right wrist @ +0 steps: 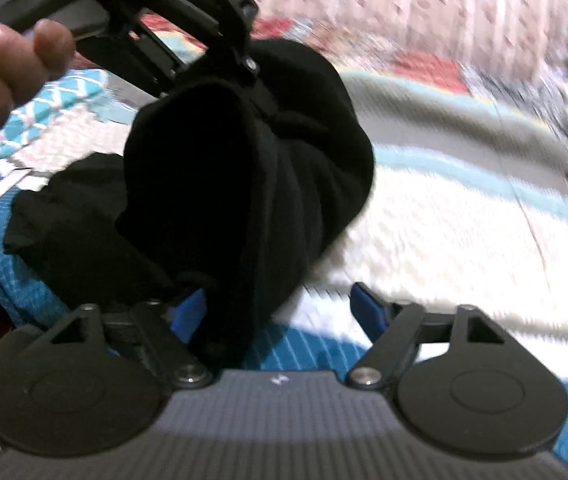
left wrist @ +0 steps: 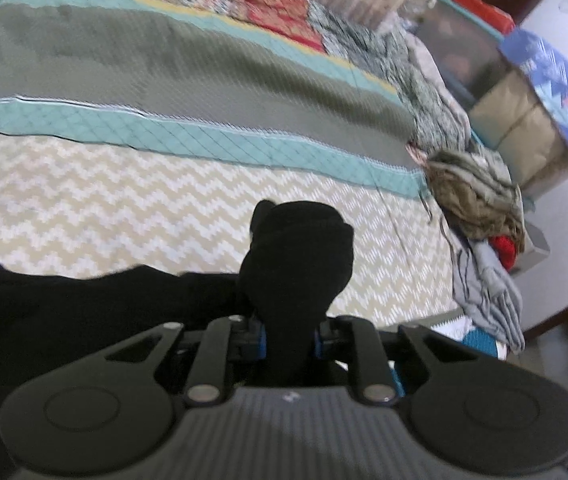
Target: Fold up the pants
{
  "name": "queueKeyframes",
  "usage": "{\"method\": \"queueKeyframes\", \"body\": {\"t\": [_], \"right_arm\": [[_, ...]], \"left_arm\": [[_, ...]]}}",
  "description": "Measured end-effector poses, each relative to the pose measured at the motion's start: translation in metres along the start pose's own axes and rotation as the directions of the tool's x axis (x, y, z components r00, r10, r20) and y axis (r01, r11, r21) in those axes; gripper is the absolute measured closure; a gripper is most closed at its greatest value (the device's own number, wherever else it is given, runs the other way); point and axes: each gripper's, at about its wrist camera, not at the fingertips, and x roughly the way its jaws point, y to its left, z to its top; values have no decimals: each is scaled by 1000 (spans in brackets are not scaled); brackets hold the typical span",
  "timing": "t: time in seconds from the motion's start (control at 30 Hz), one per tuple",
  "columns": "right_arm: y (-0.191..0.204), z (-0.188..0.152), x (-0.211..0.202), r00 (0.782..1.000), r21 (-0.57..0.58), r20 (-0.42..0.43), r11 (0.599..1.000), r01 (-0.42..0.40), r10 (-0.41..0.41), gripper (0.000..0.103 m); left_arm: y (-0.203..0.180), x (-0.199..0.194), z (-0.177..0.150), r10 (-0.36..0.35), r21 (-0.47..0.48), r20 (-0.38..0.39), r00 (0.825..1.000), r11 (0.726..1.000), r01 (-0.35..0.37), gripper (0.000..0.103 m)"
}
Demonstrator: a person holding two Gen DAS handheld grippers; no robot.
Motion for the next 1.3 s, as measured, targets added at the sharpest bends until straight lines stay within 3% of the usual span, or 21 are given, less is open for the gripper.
{"method": "queueKeyframes", "body": {"t": [0.03, 0.07, 0.27, 0.43, 0.5, 0.53, 0.57, 0.6, 0.67, 0.73, 0.87, 0.97, 1.03, 1.07, 1.17, 1.23, 1.3], "right_arm": [[6, 5, 5, 1000, -25, -11, 1000, -16, 16, 83], [12, 9, 9, 1000, -40, -13, 999, -22, 22, 89], [51, 42, 18, 991, -127, 43, 985, -121, 127, 90], [87, 60, 37, 975, -200, 30, 957, -210, 220, 89], [107, 57, 48, 968, -249, 3, 938, -243, 252, 84], [116, 54, 51, 964, -272, -18, 927, -259, 264, 73], [123, 50, 57, 960, -288, -42, 917, -276, 276, 53], [128, 45, 61, 955, -299, -64, 908, -294, 288, 47], [136, 36, 58, 944, -311, -96, 891, -331, 317, 44], [136, 34, 49, 931, -323, -94, 874, -362, 352, 43], [123, 46, 41, 917, -277, -51, 876, -394, 396, 41], [141, 46, 65, 893, -211, -122, 868, -449, 432, 40], [142, 41, 80, 862, -145, -217, 858, -492, 457, 37], [137, 40, 81, 861, -116, -219, 864, -490, 459, 38], [107, 47, 71, 858, 9, -155, 869, -495, 490, 38], [72, 52, 61, 878, 117, -79, 879, -462, 471, 36], [38, 49, 59, 912, 239, -23, 888, -392, 409, 27]], "left_arm": [[7, -6, 1, 3, -12, 12, 1000, 1000, -3, 87], [15, -14, 3, 9, -28, 24, 1000, 1000, -9, 87], [78, -67, 6, 79, -131, 118, 990, 989, -64, 87], [144, -99, -8, 172, -260, 152, 973, 957, -128, 87], [171, -100, -18, 231, -297, 130, 964, 937, -185, 82], [183, -97, -24, 266, -315, 106, 958, 923, -222, 73], [194, -93, -28, 294, -335, 77, 953, 908, -253, 67], [206, -91, -35, 315, -363, 54, 948, 890, -275, 63], [225, -91, -49, 316, -412, 43, 948, 870, -271, 60], [234, -100, -60, 282, -442, 70, 957, 869, -224, 49], [218, -116, -68, 265, -368, 182, 947, 911, -184, 40], [209, -98, -73, 334, -300, 144, 931, 912, -281, 40], [216, -76, -78, 402, -276, 58, 914, 886, -373, 38], [222, -70, -83, 415, -281, 30, 909, 876, -391, 38], [238, -80, -90, 341, -347, 63, 938, 888, -300, 36], [243, -94, -89, 309, -359, 133, 942, 901, -245, 8], [245, -101, -86, 295, -352, 180, 938, 910, -219, 1]]}}
